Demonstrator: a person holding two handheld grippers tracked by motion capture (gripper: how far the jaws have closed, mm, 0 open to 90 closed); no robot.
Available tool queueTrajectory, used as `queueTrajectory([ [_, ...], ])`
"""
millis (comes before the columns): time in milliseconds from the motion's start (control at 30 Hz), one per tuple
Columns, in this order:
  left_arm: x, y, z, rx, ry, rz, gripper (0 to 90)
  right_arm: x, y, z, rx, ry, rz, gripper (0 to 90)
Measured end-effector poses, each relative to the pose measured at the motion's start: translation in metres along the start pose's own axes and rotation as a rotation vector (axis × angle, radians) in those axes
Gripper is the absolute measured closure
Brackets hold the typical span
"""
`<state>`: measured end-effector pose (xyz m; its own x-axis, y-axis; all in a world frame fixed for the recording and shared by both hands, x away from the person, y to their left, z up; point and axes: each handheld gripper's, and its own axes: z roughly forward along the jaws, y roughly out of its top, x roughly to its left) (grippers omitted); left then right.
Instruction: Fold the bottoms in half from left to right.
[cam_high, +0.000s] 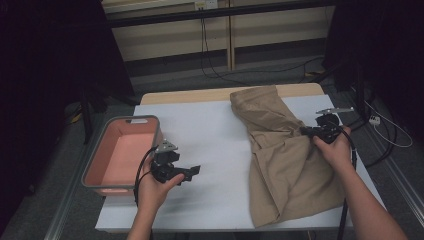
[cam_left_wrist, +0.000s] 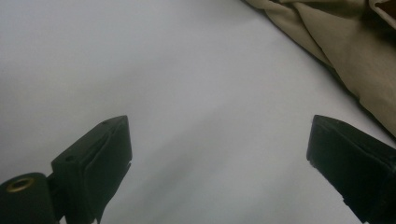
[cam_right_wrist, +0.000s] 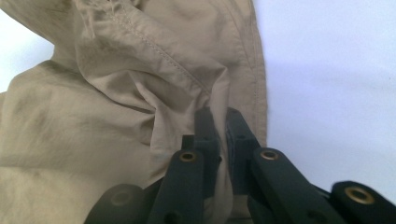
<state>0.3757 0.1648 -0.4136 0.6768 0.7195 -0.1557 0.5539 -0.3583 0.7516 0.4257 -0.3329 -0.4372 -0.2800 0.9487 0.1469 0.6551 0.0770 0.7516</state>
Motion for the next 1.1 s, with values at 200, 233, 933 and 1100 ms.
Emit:
queueTrajectory([
  [200,0.000,0.000,0.000,0.000,0.000,0.001,6.9,0.000,-0.001,0.001,0.009,0.001,-0.013,84.4],
  [233,0.000,0.000,0.000,-0.001,0.000,0.000,6.8,0.000,-0.001,0.001,0.009,0.004,-0.014,84.4],
  [933,-0.001,0.000,0.000,0.002,0.000,0.005,6.8,0.016,0.010,-0.013,-0.033,-0.037,-0.095,34.4],
  [1100,-0.001,0.000,0.001,0.007,-0.001,0.002,6.8,0.033,0.019,-0.014,-0.035,-0.011,-0.139,21.6],
])
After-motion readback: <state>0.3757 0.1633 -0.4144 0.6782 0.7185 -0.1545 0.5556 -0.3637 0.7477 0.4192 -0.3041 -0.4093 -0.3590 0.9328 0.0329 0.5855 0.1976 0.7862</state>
